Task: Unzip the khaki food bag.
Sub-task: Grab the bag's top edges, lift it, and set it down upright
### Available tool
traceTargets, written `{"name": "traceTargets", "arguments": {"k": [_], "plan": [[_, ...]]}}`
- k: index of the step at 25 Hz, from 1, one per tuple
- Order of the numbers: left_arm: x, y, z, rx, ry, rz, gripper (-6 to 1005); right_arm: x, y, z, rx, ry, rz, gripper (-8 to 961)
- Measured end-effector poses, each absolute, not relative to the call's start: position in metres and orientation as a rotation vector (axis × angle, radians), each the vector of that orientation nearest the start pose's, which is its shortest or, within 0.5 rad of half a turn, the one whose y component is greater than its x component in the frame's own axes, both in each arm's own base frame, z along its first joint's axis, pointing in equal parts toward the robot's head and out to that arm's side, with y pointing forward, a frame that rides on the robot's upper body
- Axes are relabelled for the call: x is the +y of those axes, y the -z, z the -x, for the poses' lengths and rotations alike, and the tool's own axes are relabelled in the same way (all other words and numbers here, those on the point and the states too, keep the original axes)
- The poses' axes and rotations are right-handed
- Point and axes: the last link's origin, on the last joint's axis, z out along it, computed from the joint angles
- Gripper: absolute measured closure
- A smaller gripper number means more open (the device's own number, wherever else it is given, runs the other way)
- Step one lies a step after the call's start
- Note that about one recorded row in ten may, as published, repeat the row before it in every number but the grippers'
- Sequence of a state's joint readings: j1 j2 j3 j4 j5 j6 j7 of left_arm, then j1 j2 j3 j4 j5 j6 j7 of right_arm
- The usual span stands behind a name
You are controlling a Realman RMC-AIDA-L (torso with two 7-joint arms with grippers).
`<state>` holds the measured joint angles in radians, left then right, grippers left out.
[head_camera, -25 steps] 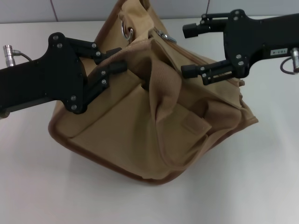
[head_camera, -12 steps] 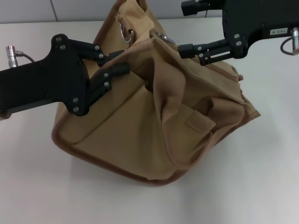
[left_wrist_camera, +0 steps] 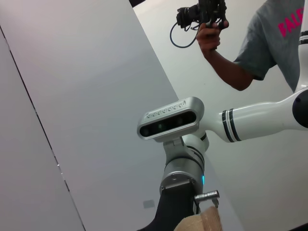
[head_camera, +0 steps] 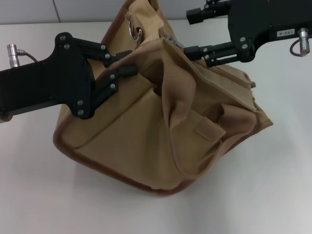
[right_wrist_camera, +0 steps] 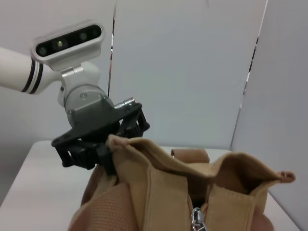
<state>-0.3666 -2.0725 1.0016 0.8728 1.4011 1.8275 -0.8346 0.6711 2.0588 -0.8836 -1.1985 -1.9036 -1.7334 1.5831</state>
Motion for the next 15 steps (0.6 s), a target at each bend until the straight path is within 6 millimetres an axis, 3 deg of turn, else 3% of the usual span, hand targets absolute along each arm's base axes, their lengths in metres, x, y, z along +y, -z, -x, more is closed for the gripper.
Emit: {"name": "traceTargets", "arguments": {"k": [9, 15], "plan": [[0.290, -0.041, 0.197, 0.494, 1.151, 2.491, 907, 0.363, -0.060, -0.121, -0.134, -0.584, 2.902, 298], [0.291, -0.041, 0.196, 0.499, 1.153, 2.491, 906, 0.361, -0.050, -0.117, -0.160, -0.518, 2.951, 483]]}}
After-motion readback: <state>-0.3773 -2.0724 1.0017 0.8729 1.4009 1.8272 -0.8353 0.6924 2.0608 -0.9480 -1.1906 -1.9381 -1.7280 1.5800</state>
